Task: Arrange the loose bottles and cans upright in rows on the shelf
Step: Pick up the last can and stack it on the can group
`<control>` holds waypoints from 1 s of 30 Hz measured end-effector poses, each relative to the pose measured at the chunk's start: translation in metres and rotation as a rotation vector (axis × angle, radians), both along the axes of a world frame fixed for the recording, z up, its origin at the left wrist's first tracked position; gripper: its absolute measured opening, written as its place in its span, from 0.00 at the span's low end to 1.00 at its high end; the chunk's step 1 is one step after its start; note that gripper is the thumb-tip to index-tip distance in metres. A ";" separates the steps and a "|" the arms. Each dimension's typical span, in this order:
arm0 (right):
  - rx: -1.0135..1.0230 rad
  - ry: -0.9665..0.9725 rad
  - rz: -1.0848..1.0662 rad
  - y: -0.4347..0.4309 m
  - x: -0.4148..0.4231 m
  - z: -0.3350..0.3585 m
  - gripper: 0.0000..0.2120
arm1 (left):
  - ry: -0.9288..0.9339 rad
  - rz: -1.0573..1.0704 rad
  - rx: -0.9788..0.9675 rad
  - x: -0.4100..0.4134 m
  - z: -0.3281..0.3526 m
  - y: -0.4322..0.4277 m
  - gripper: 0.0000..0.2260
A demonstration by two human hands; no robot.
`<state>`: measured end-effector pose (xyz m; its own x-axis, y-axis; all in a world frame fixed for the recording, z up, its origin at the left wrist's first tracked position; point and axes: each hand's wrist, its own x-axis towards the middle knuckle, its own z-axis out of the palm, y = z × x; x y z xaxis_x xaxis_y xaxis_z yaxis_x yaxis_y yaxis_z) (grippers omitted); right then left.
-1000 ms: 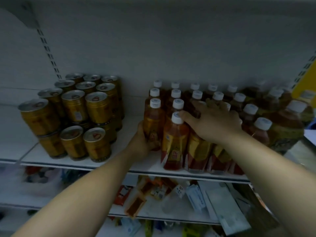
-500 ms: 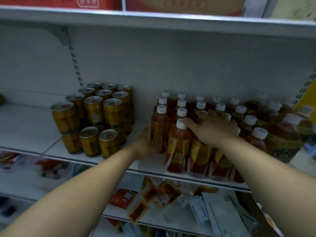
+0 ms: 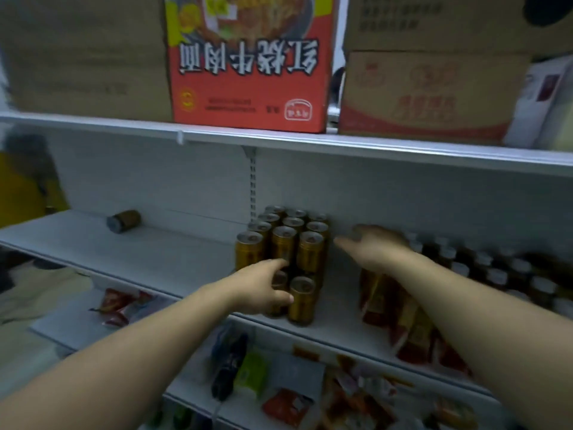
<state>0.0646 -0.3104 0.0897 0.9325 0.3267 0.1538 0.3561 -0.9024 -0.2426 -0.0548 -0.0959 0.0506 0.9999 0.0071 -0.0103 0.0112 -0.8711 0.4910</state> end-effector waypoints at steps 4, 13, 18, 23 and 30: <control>0.095 0.055 0.144 0.107 -0.020 0.003 0.23 | -0.011 0.049 0.099 -0.032 0.006 0.090 0.34; 0.027 0.106 0.183 0.319 -0.048 -0.005 0.37 | 0.032 0.183 0.115 -0.082 -0.002 0.279 0.34; 0.049 0.108 0.241 0.402 -0.037 -0.014 0.37 | 0.032 0.273 0.061 -0.079 -0.018 0.357 0.33; 0.031 0.172 0.305 0.479 -0.006 -0.045 0.37 | 0.019 0.378 0.072 -0.052 -0.041 0.432 0.32; 0.033 0.292 0.337 0.599 0.065 -0.094 0.40 | 0.077 0.465 0.109 0.009 -0.074 0.549 0.30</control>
<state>0.1298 0.2882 -0.0048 0.7806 0.6192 -0.0851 0.5413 -0.7378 -0.4033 -0.0457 0.4533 -0.0230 0.8870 0.4580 -0.0588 0.4441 -0.8114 0.3799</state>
